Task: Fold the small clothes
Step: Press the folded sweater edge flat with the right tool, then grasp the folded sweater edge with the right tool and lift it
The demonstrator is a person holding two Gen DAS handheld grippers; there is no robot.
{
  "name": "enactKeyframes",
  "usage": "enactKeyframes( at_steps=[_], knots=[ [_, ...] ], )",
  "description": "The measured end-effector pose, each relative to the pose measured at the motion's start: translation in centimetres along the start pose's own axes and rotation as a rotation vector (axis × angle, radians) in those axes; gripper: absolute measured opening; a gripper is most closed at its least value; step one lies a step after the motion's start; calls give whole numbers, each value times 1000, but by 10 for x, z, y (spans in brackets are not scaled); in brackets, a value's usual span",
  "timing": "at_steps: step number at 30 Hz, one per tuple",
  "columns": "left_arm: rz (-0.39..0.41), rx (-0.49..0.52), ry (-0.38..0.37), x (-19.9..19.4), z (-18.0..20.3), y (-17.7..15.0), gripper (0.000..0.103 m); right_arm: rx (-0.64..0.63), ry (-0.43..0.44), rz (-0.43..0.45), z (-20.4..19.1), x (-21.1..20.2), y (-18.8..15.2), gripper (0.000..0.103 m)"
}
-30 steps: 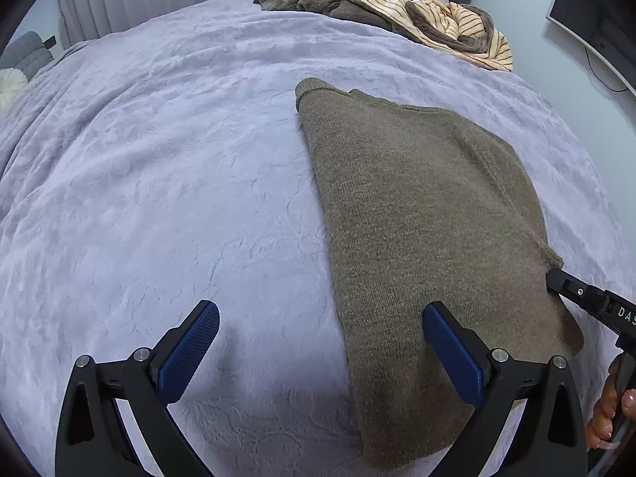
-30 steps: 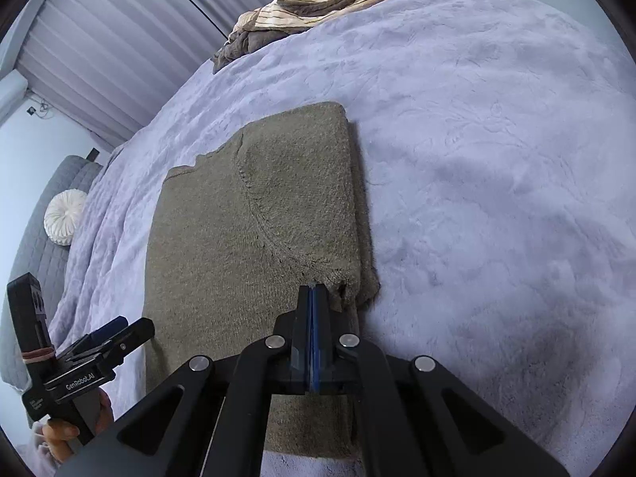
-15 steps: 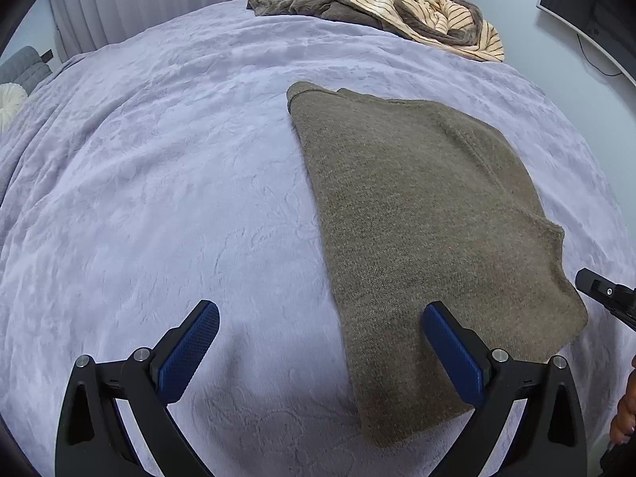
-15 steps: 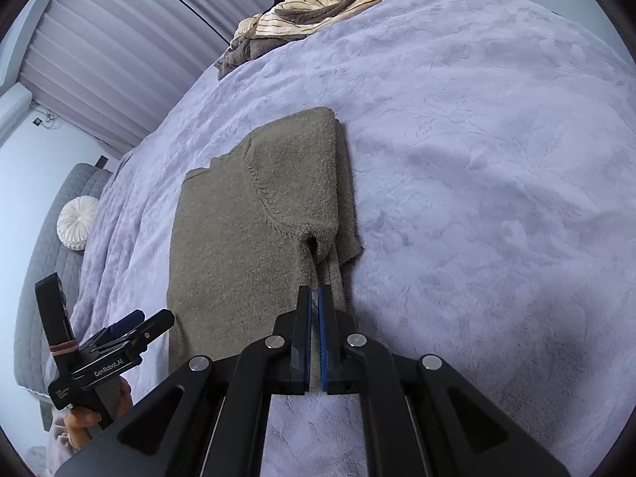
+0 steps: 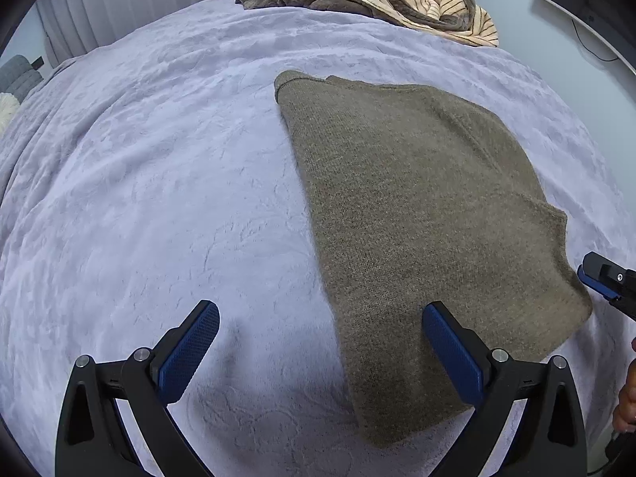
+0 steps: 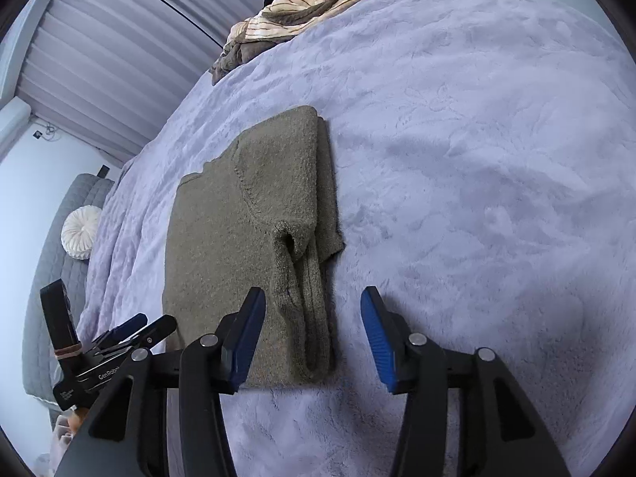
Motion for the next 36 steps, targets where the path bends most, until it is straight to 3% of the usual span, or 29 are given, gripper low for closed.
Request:
enactKeyframes(
  at_steps=[7,11,20,31,36],
  knots=[
    [28,-10,9,-2,-3,4,103,-1,9,-8,-1,5,0,55],
    [12,-15,-14,1,-6,5,103,-10,18,-3,-3,5,4,63],
    [-17,1,-47,7,-5,6,103,-31,17,-8,-6,8,11,63],
    [-12,-51,-126,5,-12,17,103,-18,37,-18,-4,14,23,63],
    [-10,-109,-219,6,-21,25,103,6,60,-26,1,18,30,63]
  ],
)
Point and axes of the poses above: each gripper's, at about its wrist camera, not at the fingertips, and x roughly the way its jaws point, z to its right, y to its top, the point moved 8 cm from there along x, roughly the way its jaws point, and after that the axes turned 6 degrees about -z, right-handed, at the moved point
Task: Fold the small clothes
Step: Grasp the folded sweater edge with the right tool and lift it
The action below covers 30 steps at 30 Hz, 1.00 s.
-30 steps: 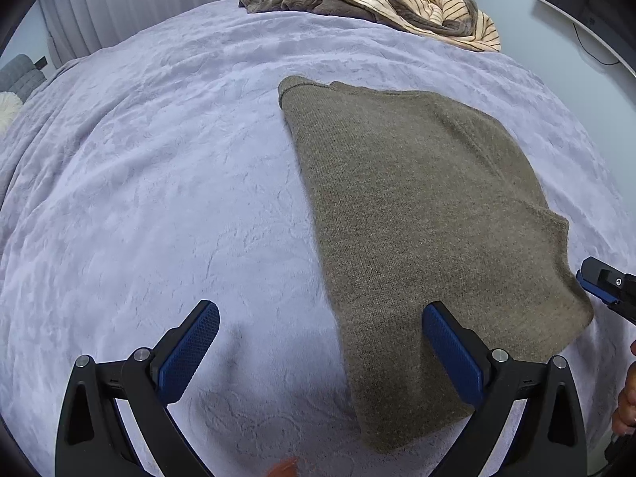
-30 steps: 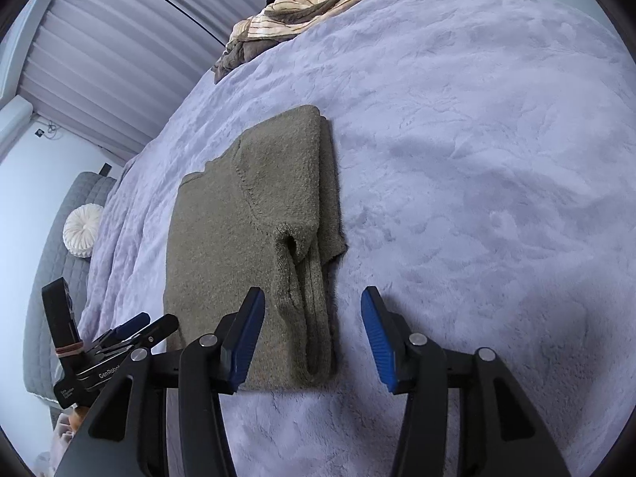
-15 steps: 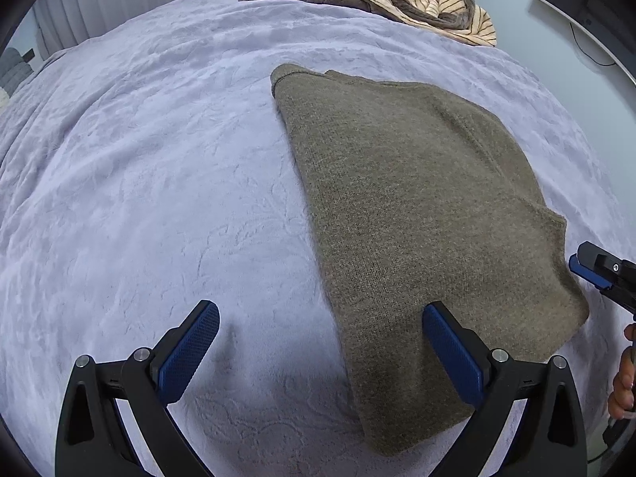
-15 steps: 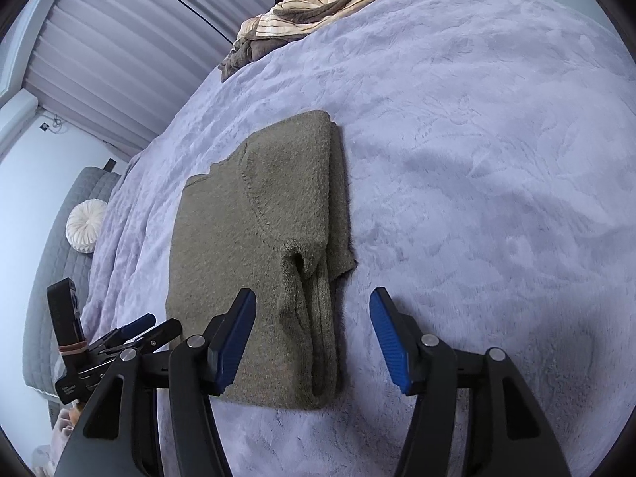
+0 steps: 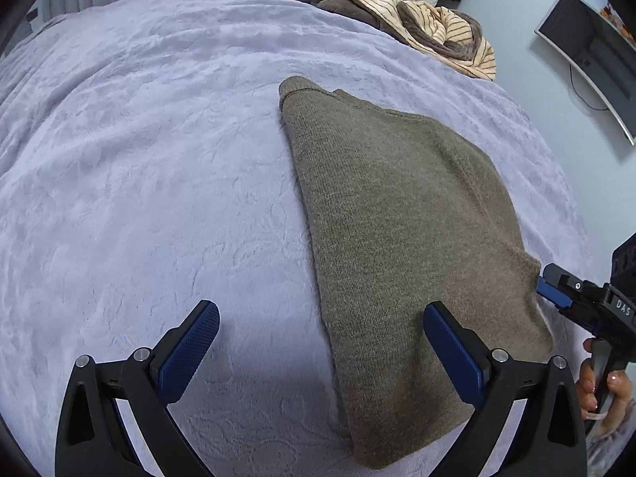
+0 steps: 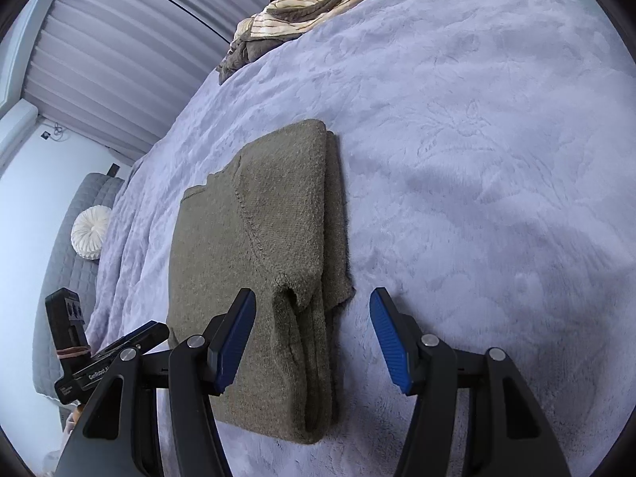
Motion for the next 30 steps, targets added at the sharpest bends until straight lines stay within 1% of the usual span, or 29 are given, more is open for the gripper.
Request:
enactKeyframes(
  at_steps=[6,10,12,14,18,23,24,26,30],
  knots=[
    [-14,-74,-59,8,-15,13,103,18,30,-9,6,3,12,64],
    [-52,-104,-155,21,-11,20,103,44,84,-32,9,9,23,64],
    [-66,-100,-186,28,-7,24,103,58,108,-45,11,14,28,64],
    [-69,-86,-194,35,-4,29,103,62,131,-69,10,20,33,65],
    [-94,-85,-250,52,4,40,103,36,137,-134,5,38,39,65],
    [-102,-46,-257,63,21,48,103,-59,135,-239,-12,68,41,65],
    [-107,-31,-260,65,27,49,103,-75,134,-251,-15,73,40,67],
    [-116,-4,-262,70,36,49,103,-105,145,-265,-24,82,42,71],
    [-121,23,-237,79,45,49,103,-104,184,-267,-33,95,47,72]
  ],
)
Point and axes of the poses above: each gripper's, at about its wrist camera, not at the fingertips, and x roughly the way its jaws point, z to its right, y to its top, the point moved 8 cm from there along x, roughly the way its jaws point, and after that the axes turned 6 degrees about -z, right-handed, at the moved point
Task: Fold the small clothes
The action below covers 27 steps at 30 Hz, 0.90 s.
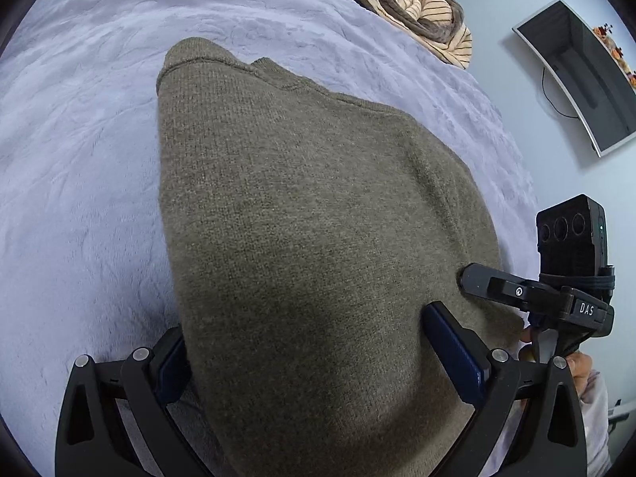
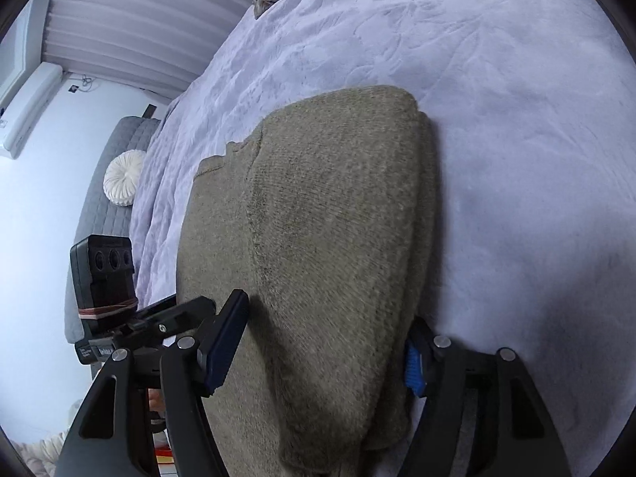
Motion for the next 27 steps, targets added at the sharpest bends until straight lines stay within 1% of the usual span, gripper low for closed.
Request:
enactKeyframes(
  at_steps=[1,2,3,4,5,6,8,10,14,18,22,25,27],
  knots=[
    [0,-3,1,-1,0,0,102,9,10,5,0,2,2,72],
    [5,-6,5,-3,0,-1,96,16,17,10,-1,2,2,72],
    [14,-6,11,-5,0,-1,92,22,26,17,-3,0,-1,65],
    [22,-1,12,-9,1,-2,83,27,40,17,-6,-1,-3,56],
    [28,4,10,-13,1,-3,74,32,44,21,-7,-4,-4,38],
    [34,9,7,-16,1,-4,70,41,73,29,-10,-8,-5,32],
    [43,23,-7,-26,3,-6,57,61,170,51,-20,-18,-8,30],
    [41,39,-22,-37,6,-9,52,56,183,63,-31,-23,-12,30],
    [51,55,-60,-65,13,-17,50,62,245,81,-56,-33,-20,30],
    [77,71,-79,-102,19,-36,50,49,285,90,-86,-45,-36,30],
    [75,89,-59,-135,18,-67,50,54,322,67,-112,-53,-62,30],
    [72,110,-40,-160,13,-96,50,65,355,43,-130,-50,-84,30],
    [67,107,-30,-174,6,-116,50,69,381,23,-144,-43,-99,30]
  ],
)
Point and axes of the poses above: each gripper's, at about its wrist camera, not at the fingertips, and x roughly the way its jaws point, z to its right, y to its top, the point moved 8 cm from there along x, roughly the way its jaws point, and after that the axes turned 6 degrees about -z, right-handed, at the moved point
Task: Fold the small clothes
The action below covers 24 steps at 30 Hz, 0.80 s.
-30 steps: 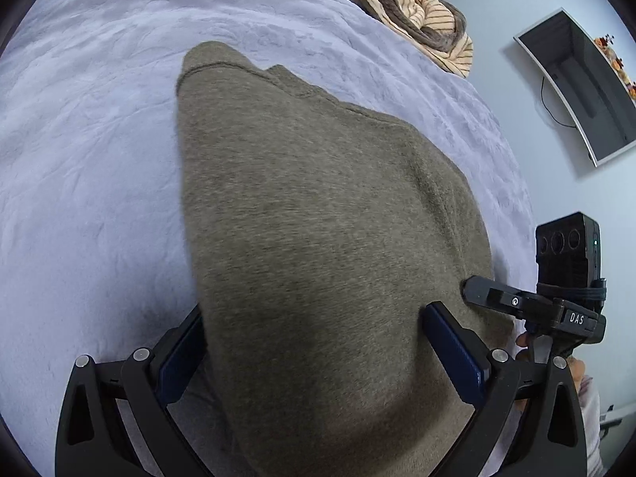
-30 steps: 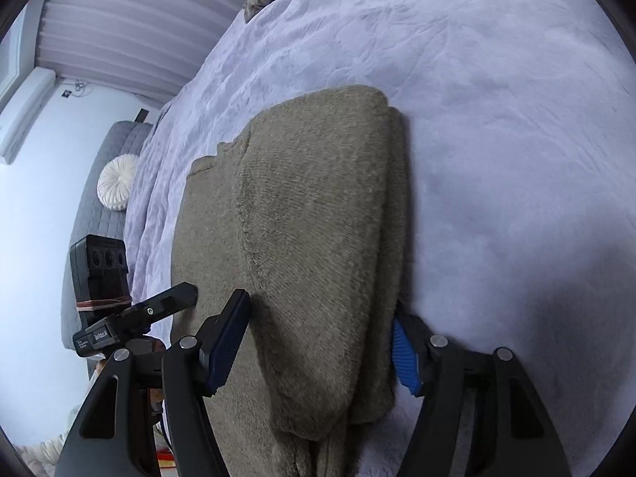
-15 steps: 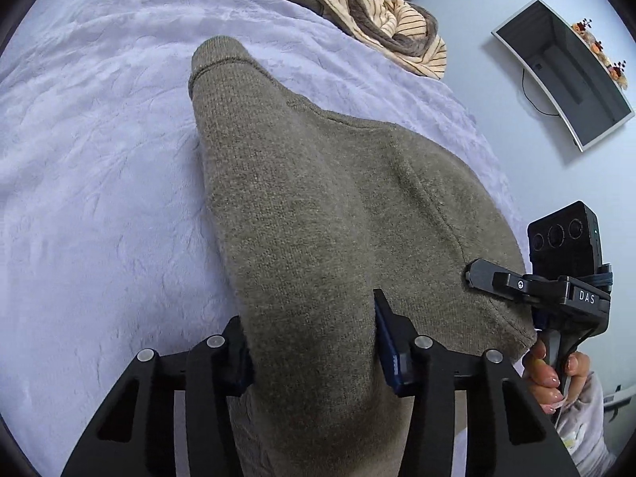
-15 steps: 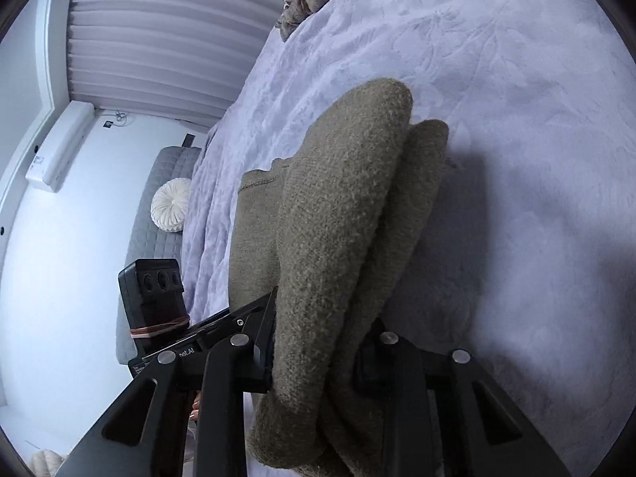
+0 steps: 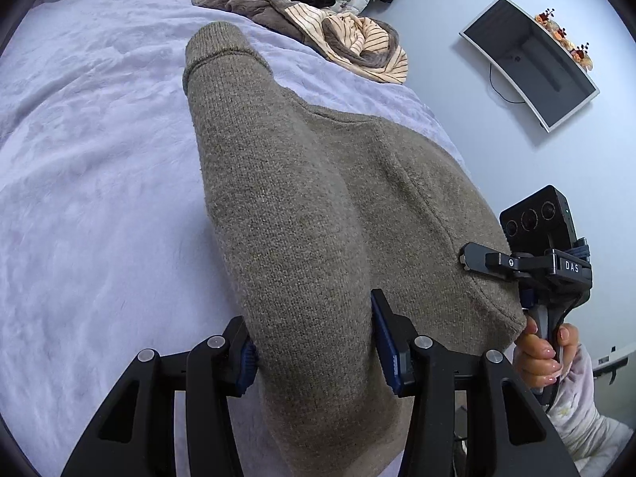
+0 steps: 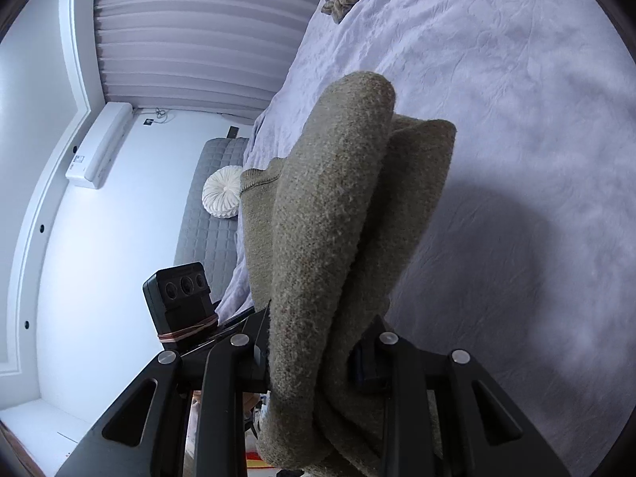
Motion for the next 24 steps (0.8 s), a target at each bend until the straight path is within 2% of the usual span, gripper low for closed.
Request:
enactKeyframes(
  at_steps=[5,7,9,12,13,14,15,19,21,22,23,24],
  knots=[
    [-12,-9,61,-23,-20,-50,50,18,35,-52,-8,35,-36,30],
    [-17,-22,92,-22,-31,-68,50,23,19,-75,-2,53,-46,30],
    [-15,-21,151,-14,-45,-83,51,27,-32,-96,12,68,-56,33],
    [-29,-37,349,4,-77,-107,51,66,-186,-112,49,87,-61,34],
    [-18,-58,375,3,-85,-113,54,79,-225,-100,60,87,-60,34],
    [4,-81,360,0,-88,-117,64,90,-233,-79,67,84,-58,39],
    [30,-106,349,-7,-91,-119,67,106,-216,-67,69,81,-57,45],
    [104,-133,408,-27,-101,-111,68,130,-162,0,71,69,-43,47],
    [138,-148,404,-33,-98,-105,68,177,-105,15,77,74,-30,47],
    [150,-147,393,-34,-93,-104,68,207,-90,23,77,77,-34,43],
    [162,-138,390,-36,-90,-101,68,208,-94,27,75,81,-31,28],
    [171,-125,398,-34,-85,-98,68,154,-130,31,67,81,-30,27]
  ],
)
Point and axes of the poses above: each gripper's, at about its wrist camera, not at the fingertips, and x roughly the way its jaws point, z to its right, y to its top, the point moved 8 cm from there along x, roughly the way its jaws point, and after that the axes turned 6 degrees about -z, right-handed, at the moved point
